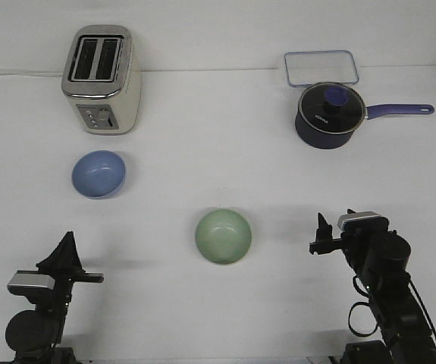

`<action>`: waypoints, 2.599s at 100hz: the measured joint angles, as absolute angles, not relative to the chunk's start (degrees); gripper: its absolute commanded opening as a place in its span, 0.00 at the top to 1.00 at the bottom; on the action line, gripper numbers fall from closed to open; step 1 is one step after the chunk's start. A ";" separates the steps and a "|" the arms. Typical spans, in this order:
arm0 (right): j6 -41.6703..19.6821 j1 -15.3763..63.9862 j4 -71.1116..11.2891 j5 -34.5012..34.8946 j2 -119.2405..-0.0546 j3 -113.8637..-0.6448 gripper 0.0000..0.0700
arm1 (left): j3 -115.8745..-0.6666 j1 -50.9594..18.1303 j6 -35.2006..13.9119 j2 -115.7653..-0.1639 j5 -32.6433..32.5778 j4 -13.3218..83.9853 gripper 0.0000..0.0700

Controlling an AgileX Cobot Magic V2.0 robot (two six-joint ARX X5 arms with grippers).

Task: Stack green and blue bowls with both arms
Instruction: 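Reach the left gripper forward toward the light blue bowl, then grasp the blue bowl rim with the left gripper and lift it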

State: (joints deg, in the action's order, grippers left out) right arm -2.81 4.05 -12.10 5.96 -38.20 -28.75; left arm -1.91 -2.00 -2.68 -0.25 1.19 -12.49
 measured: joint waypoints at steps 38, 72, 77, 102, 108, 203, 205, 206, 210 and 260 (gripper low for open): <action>-2.79 4.05 -10.85 5.89 -35.35 -28.82 0.31 | -1.91 -2.00 -2.68 -0.25 1.19 -12.49 0.98; -2.79 4.05 -10.81 5.76 -35.38 -28.82 0.31 | -2.22 -2.00 -7.16 -0.25 1.21 -12.36 0.98; -2.79 4.05 -10.79 5.76 -35.38 -28.84 0.31 | -3.14 -2.00 -8.40 -0.43 1.19 -11.62 0.98; -2.79 4.05 -10.74 5.76 -35.38 -28.82 0.31 | -17.52 -2.00 -10.07 -7.29 1.19 -3.51 0.98; -2.79 4.05 -10.74 5.76 -35.38 -28.82 0.31 | -21.69 -2.00 -10.07 -10.87 1.19 -0.32 0.98; -2.79 4.05 -10.48 5.76 -35.38 -28.82 0.31 | -55.77 -2.00 -4.80 -55.35 2.59 30.94 0.44; -2.79 4.05 -10.48 5.76 -35.38 -28.82 0.31 | -55.77 -2.00 -4.80 -55.35 2.59 30.94 0.44; -2.79 4.05 -10.48 5.76 -35.38 -28.82 0.31 | -55.77 -2.00 -4.80 -55.35 2.59 30.92 0.44; -2.79 4.05 -10.48 5.76 -35.38 -28.84 0.31 | -55.77 -2.00 -4.80 -55.35 2.61 30.92 0.43; -2.79 4.05 -10.46 5.76 -35.38 -28.82 0.31 | -68.99 2.98 -4.86 -71.31 2.72 30.17 0.28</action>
